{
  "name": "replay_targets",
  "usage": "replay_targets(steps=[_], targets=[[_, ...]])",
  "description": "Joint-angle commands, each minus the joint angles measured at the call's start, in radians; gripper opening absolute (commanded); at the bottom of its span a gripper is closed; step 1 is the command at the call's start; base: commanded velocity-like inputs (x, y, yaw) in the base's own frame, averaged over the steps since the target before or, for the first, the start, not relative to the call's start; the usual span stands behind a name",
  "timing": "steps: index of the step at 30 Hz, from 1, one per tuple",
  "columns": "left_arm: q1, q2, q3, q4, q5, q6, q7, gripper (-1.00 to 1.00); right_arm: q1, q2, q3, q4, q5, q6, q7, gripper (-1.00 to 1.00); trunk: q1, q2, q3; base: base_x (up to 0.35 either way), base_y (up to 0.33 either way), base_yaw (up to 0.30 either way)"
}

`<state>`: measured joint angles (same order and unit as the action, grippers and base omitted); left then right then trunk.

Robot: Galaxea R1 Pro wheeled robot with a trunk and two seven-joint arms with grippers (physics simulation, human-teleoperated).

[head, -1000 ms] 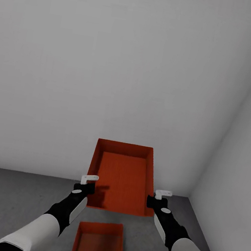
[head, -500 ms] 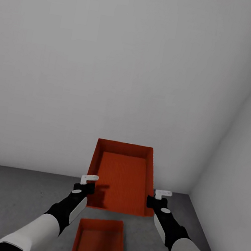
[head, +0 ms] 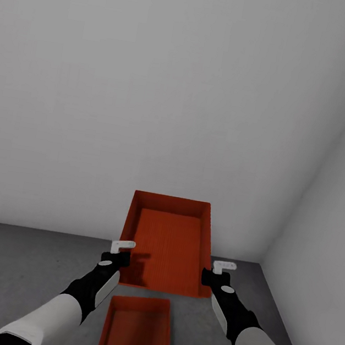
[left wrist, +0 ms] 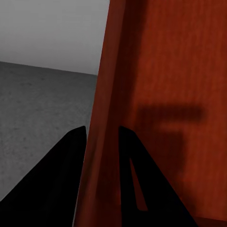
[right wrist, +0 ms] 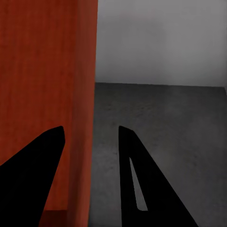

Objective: Move the two storage containers from the living room to the garage. In the garage, place one container on the floor and stack the other container on top of it (either order is fine).

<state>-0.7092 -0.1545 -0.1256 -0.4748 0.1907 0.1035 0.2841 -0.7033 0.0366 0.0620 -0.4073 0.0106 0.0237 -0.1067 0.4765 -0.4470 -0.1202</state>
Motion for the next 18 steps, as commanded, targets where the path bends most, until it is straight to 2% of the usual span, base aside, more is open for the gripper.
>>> replay_targets(steps=[1,18], targets=[[-0.001,0.032,0.047,-0.005,-0.015,-0.008,0.035,-1.00,-0.001,-0.006,-0.067,0.001,0.003,0.002,-0.041,-1.00,0.000,-0.002,-0.004,0.000,0.000,0.000],[-0.001,0.032,0.047,-0.005,-0.016,-0.008,0.035,-1.00,-0.001,-0.006,-0.067,0.001,0.003,0.004,-0.041,-1.00,0.000,-0.002,-0.031,0.000,0.000,0.000]])
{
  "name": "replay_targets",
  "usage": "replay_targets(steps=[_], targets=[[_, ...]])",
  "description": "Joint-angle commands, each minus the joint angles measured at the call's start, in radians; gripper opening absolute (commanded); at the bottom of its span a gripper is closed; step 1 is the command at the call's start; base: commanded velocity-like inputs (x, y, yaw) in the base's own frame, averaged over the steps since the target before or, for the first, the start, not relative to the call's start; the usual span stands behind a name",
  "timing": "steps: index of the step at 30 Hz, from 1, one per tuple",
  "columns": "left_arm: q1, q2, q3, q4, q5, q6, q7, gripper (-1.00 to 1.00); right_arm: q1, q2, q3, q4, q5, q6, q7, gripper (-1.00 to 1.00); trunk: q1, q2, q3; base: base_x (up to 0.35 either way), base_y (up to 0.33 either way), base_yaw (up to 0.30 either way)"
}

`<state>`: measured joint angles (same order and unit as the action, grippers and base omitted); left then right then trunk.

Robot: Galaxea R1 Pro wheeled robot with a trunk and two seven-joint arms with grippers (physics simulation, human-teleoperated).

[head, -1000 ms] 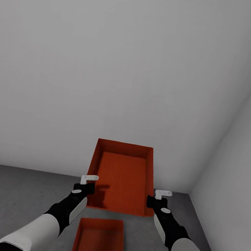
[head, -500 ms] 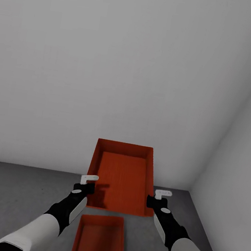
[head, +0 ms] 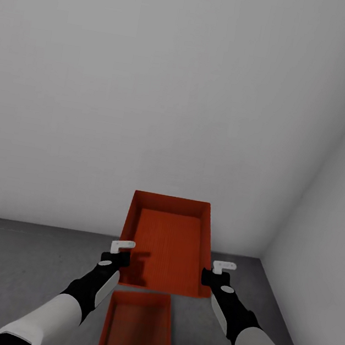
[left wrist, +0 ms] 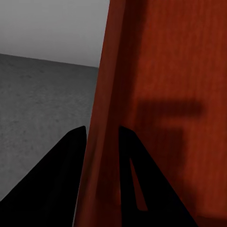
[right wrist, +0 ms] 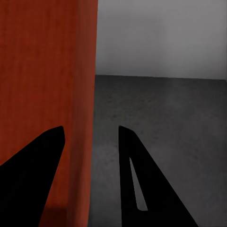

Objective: Move the two storage containers from the living room to the garage. In the garage, place one container on the floor and stack the other container on top of it (either order is fine).

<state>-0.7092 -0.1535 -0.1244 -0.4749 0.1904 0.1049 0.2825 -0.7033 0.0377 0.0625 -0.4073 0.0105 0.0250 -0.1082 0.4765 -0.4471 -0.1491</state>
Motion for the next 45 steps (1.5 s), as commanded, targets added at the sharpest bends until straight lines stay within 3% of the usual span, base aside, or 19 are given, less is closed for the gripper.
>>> replay_targets(steps=[1,34,45], targets=[[-0.001,0.031,0.046,-0.005,-0.016,-0.010,0.037,-1.00,-0.001,-0.007,-0.067,0.001,0.003,0.003,-0.039,-1.00,0.000,-0.002,-0.003,0.000,0.000,0.000],[-0.001,0.031,0.047,-0.004,-0.016,-0.007,0.037,-1.00,-0.001,-0.007,-0.067,0.001,0.003,0.003,-0.039,-1.00,0.000,-0.002,-0.056,-0.001,0.000,0.000],[-0.001,0.031,0.048,-0.004,-0.016,-0.007,0.037,-1.00,-0.001,-0.007,-0.067,0.001,0.003,0.003,-0.039,-1.00,0.000,-0.002,-0.074,-0.154,0.000,0.000]])
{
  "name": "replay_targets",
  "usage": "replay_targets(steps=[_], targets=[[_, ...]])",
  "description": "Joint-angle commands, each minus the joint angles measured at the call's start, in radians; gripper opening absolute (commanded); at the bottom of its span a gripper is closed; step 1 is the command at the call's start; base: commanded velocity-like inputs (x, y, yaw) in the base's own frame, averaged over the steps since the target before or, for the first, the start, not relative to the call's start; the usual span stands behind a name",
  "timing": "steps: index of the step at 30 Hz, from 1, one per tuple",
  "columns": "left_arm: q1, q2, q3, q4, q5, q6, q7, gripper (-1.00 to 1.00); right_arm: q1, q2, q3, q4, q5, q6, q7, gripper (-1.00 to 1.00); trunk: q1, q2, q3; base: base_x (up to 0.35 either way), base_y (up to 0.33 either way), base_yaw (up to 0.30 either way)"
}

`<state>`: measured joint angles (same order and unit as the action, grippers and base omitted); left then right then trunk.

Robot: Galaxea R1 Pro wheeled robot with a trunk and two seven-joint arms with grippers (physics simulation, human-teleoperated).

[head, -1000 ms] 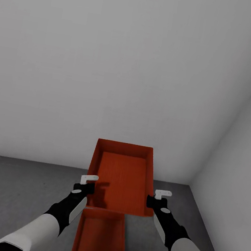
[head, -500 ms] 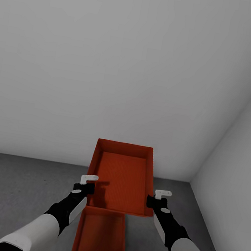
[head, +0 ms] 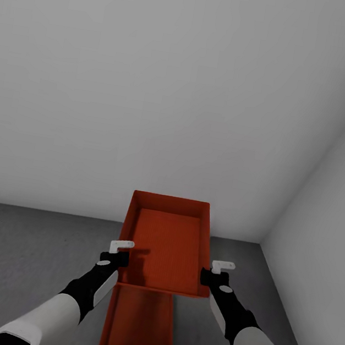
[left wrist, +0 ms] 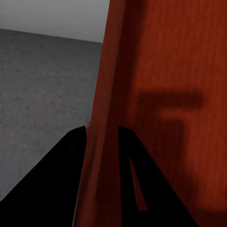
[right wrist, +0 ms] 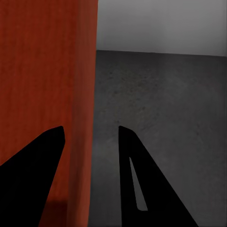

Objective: Move the two storage containers from the living room to the garage. In the garage, place one container on the floor and stack the other container on top of it (either order is fine).

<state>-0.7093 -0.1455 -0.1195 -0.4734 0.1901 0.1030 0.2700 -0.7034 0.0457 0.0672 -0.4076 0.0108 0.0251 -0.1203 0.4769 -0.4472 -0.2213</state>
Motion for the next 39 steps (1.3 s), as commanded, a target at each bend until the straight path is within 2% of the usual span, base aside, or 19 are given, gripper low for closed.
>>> replay_targets(steps=[1,8,39], targets=[[-0.001,0.023,0.043,-0.006,-0.015,-0.006,0.050,-1.00,-0.001,-0.015,-0.072,0.001,0.003,0.003,-0.027,-1.00,0.000,-0.002,-0.003,-0.220,0.000,0.000],[-0.001,0.023,0.041,-0.007,-0.015,-0.008,0.050,-1.00,-0.001,-0.015,-0.072,0.001,0.003,0.003,-0.027,-1.00,0.000,-0.002,-0.015,-0.101,0.000,0.000],[-0.001,0.023,0.041,-0.007,-0.015,-0.008,0.051,-1.00,-0.001,-0.016,-0.072,0.001,0.003,0.003,-0.027,-1.00,0.000,-0.002,-0.064,-0.002,0.000,0.000]])
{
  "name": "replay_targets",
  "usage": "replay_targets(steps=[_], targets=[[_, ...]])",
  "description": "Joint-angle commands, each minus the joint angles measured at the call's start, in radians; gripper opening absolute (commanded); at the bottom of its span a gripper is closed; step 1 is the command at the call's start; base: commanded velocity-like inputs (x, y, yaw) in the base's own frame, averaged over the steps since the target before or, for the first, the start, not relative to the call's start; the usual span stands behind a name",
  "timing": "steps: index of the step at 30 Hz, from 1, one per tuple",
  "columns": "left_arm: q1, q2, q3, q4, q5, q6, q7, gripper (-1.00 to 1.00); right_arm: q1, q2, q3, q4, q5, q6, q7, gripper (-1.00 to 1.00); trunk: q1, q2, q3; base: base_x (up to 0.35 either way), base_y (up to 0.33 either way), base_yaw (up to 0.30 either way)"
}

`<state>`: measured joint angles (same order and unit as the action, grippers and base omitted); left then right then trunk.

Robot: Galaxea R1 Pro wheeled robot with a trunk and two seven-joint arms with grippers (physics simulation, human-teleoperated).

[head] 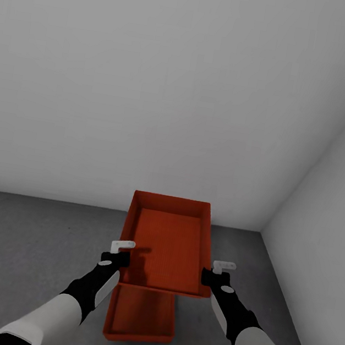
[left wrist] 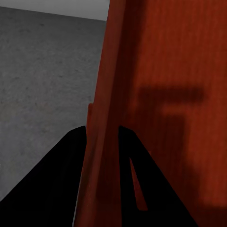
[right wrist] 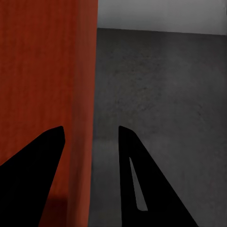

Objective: Move the two storage containers from the living room to the garage. In the garage, place one container on the floor and stack the other container on top of it (either order is fine).

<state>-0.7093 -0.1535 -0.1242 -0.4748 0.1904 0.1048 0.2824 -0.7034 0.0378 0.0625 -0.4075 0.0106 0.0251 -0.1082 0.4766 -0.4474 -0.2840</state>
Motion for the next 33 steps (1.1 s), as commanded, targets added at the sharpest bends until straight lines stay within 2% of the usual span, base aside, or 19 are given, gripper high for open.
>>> replay_targets(steps=[1,33], targets=[[-0.001,0.031,0.046,-0.005,-0.016,-0.010,0.038,-1.00,-0.001,-0.009,-0.067,0.001,0.003,0.003,-0.039,-1.00,0.000,-0.002,-0.003,0.000,0.000,0.000],[-0.001,0.031,0.046,-0.005,-0.016,-0.010,0.038,-1.00,-0.001,-0.009,-0.067,0.001,0.003,0.004,-0.038,-1.00,0.000,-0.002,-0.054,0.000,0.000,0.000]])
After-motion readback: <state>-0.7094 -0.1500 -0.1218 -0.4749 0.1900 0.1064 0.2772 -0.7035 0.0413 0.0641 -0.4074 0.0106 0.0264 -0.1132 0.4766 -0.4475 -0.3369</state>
